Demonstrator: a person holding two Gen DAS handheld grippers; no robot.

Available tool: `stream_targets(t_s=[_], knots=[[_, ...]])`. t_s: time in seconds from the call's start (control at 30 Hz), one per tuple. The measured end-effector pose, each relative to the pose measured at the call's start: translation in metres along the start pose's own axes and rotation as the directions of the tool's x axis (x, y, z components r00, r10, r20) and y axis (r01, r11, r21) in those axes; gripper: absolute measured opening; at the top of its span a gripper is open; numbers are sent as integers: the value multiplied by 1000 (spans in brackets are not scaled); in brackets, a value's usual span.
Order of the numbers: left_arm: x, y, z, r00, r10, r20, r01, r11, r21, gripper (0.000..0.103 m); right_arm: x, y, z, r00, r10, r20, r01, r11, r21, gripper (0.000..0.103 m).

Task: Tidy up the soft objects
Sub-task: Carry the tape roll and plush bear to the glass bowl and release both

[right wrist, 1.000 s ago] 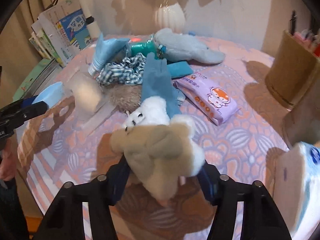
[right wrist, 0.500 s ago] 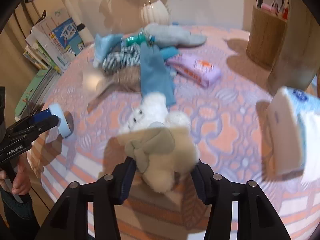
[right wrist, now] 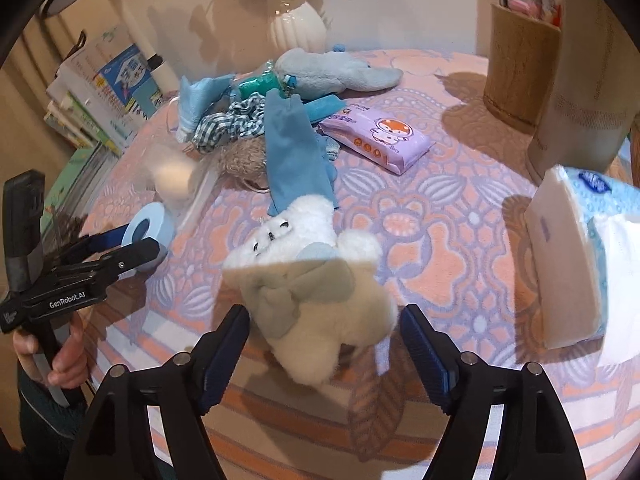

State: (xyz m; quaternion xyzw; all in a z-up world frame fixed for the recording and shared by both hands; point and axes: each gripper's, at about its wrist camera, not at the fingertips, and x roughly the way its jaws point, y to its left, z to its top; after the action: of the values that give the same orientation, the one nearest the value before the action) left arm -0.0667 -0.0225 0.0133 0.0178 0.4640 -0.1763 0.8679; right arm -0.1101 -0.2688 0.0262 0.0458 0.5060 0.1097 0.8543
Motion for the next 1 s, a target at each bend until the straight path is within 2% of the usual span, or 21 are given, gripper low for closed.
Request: stream_targets(t_s=[0.03, 0.2, 0.23, 0.27, 0.3, 0.33, 0.37, 0.4, 0.47, 0.53, 0.63, 0.73, 0.8, 0.87, 1.0], knots=[[-3, 1, -3, 1000, 4, 3, -4, 1000, 6, 78, -1, -1, 1, 1000, -7, 4, 7, 1000, -17, 79], [-2, 2, -4, 1000, 11, 3, -11, 1000, -12, 76, 2, -6, 9, 998, 64, 6, -64, 998, 1, 81], [-1, 1, -2, 1000, 15, 6, -15, 1000, -12, 72, 4, -4, 10, 998, 61, 2, -61, 998, -1, 81], [0, -1, -2, 1000, 11, 6, -11, 1000, -7, 64, 7, -1, 10, 999, 51, 0, -51, 999, -11, 81], [0, -3, -1, 1000, 6, 7, -6, 1000, -2, 63, 10, 2, 9, 999, 39, -1, -39, 999, -18, 81], [-1, -4, -2, 1000, 8, 8, -8, 1000, 4, 61, 14, 6, 8, 1000, 27, -9, -27, 999, -24, 77], [-2, -6, -2, 1000, 12, 9, -12, 1000, 13, 60, 15, 9, 7, 1000, 13, -9, -14, 999, -33, 62], [-4, -8, -3, 1000, 14, 13, -14, 1000, 13, 60, 13, 13, 6, 1000, -10, 4, 10, 998, -54, 55], [-13, -9, -7, 1000, 9, 25, -10, 1000, 8, 60, 5, 19, 6, 1000, 11, 23, -10, 998, -59, 53], [-26, -13, -12, 999, -1, 47, 1, 1000, 3, 60, -12, 23, 6, 997, 32, 64, -28, 998, -57, 53], [-46, -26, -12, 995, -23, 96, 21, 1000, 23, 60, -34, 27, 7, 993, 20, 118, -13, 998, -60, 53], [-63, -47, 0, 990, -33, 139, 25, 998, 63, 60, -57, 22, 7, 986, 11, 166, -4, 999, -40, 53], [-74, -65, 9, 983, -64, 172, 47, 994, 101, 60, -75, 15, 7, 979, 1, 202, 2, 1000, -16, 53], [-86, -87, 21, 973, -102, 205, 73, 987, 147, 60, -99, 3, 4, 969, -21, 245, 18, 1000, 15, 53], [-97, -142, 44, 953, -188, 237, 128, 960, 249, 60, -146, -36, -5, 940, -117, 322, 85, 990, 109, 53]])
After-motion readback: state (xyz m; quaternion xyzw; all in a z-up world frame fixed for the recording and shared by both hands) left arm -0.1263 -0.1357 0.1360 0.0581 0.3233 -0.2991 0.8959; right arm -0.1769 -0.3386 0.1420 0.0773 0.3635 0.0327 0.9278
